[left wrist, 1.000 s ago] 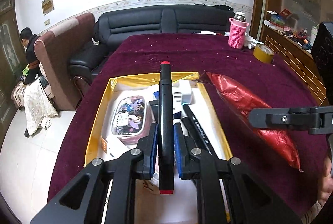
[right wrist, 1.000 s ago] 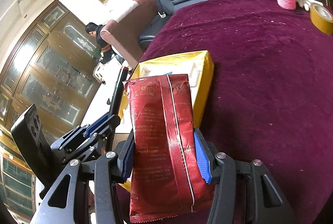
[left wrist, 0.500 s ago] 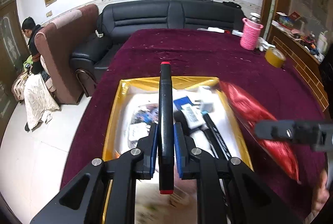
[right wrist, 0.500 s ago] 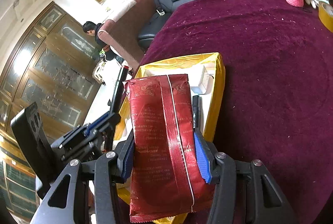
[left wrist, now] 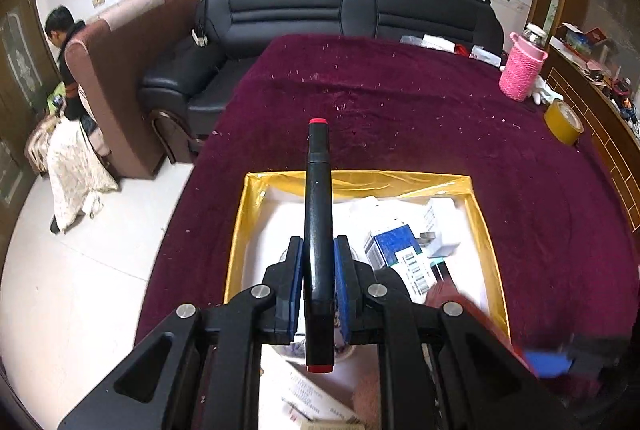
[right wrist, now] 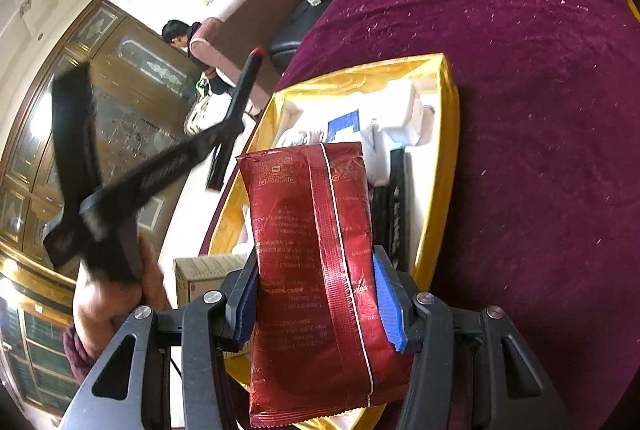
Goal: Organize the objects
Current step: 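Lower red packet and marker into the tray and open both tools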
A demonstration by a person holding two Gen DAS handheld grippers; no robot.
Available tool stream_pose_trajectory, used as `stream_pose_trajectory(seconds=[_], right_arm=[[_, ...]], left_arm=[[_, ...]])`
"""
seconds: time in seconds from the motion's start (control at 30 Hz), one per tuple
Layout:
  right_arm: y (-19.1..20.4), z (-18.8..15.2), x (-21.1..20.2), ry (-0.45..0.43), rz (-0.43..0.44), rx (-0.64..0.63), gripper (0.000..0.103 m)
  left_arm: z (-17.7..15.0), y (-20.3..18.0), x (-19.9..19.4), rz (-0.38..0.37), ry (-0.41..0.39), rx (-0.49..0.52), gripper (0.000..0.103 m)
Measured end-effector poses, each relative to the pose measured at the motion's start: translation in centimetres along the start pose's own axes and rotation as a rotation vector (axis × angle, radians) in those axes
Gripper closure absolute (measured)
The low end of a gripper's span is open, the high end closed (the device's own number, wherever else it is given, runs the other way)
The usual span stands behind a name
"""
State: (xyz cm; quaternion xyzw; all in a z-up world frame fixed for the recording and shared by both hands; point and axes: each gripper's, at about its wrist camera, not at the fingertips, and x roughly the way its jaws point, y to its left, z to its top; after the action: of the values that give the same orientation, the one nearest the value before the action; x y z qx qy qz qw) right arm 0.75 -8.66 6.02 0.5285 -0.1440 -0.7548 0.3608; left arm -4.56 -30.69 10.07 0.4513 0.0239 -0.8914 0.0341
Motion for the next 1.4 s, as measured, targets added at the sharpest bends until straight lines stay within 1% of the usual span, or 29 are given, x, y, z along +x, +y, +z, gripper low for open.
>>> stream_pose_trajectory(seconds=[0.03, 0.07, 0.1, 0.13, 0.17, 0.2, 0.27, 0.3, 0.43, 0.53, 0.63, 0.7, 0.77, 0.8, 0.87, 0.93, 1.0, 1.2, 1.3, 1.37, 1.4], right_arm=[[0.3, -0.4, 0.6, 0.019, 0.003, -0.004, 0.047], [0.3, -0.4, 0.6, 0.019, 0.003, -0.004, 0.047], [0.8, -1.1, 1.1, 0.031, 0.005, -0.018, 0.047], [0.8, -1.1, 1.1, 0.031, 0.005, -0.018, 0.047], [1.5, -1.5, 1.3, 0.022, -0.012, -0.052, 0.047], [1.5, -1.5, 1.3, 0.022, -0.012, -0.052, 0.047], [2.8, -2.0, 1.5, 0.015, -0.041, -0.112, 0.047], [2.8, -2.0, 1.5, 0.015, -0.041, -0.112, 0.047], [4.4, -2.4, 2.3, 0.021, -0.064, -0.177, 0.047], [5.3, -2.7, 2.7, 0.019, -0.082, -0.213, 0.047], [5.7, -3.3, 3.4, 0.042, -0.084, -0.241, 0.047], [6.5, -4.4, 4.7, 0.055, -0.106, -0.290, 0.047], [6.7, -4.5, 4.9, 0.052, -0.117, -0.307, 0.047], [7.3, -5.0, 4.9, 0.039, -0.145, -0.346, 0.047], [7.3, -4.9, 5.1, 0.034, -0.155, -0.359, 0.047], [7.1, -5.3, 5.1, 0.018, -0.193, -0.392, 0.047], [7.1, -5.4, 5.2, 0.011, -0.210, -0.403, 0.047], [7.6, -6.0, 5.8, -0.006, -0.263, -0.455, 0.047], [7.8, -6.1, 5.9, -0.006, -0.274, -0.478, 0.046], [7.7, -5.8, 6.3, -0.004, -0.276, -0.485, 0.045], [7.6, -5.5, 6.5, 0.000, -0.278, -0.495, 0.045]], left_arm=[[0.3, 0.1, 0.6, -0.002, 0.015, -0.003, 0.089], [0.5, 0.1, 1.0, -0.005, 0.025, -0.007, 0.089], [0.9, 0.3, 1.5, -0.020, 0.039, -0.018, 0.089], [1.2, 0.3, 1.8, -0.026, 0.046, -0.022, 0.089], [1.4, 0.3, 2.0, -0.023, 0.050, -0.022, 0.089], [1.7, 0.3, 2.2, -0.019, 0.052, -0.021, 0.089], [2.1, 0.3, 2.7, -0.028, 0.069, -0.026, 0.089], [2.3, 0.4, 2.8, -0.034, 0.076, -0.028, 0.089], [3.3, 0.5, 2.6, -0.011, 0.069, -0.015, 0.089], [3.8, 0.6, 2.8, -0.008, 0.083, -0.005, 0.089], [4.1, 0.9, 3.1, -0.011, 0.100, -0.006, 0.089], [4.2, 1.0, 3.4, -0.008, 0.108, -0.006, 0.089], [4.1, 1.0, 4.3, -0.020, 0.142, -0.012, 0.089], [4.0, 1.1, 4.9, -0.032, 0.166, -0.017, 0.089], [3.6, 0.8, 6.2, -0.037, 0.207, -0.018, 0.089], [3.3, 0.5, 7.1, -0.050, 0.234, -0.027, 0.089], [3.3, 0.2, 7.4, -0.070, 0.243, -0.038, 0.089], [3.2, -1.6, 7.5, -0.056, 0.252, -0.003, 0.089], [3.2, -1.8, 7.6, -0.090, 0.284, -0.022, 0.089], [3.3, -1.6, 7.6, -0.117, 0.301, -0.053, 0.089], [3.2, -1.5, 7.7, -0.142, 0.315, -0.076, 0.089]])
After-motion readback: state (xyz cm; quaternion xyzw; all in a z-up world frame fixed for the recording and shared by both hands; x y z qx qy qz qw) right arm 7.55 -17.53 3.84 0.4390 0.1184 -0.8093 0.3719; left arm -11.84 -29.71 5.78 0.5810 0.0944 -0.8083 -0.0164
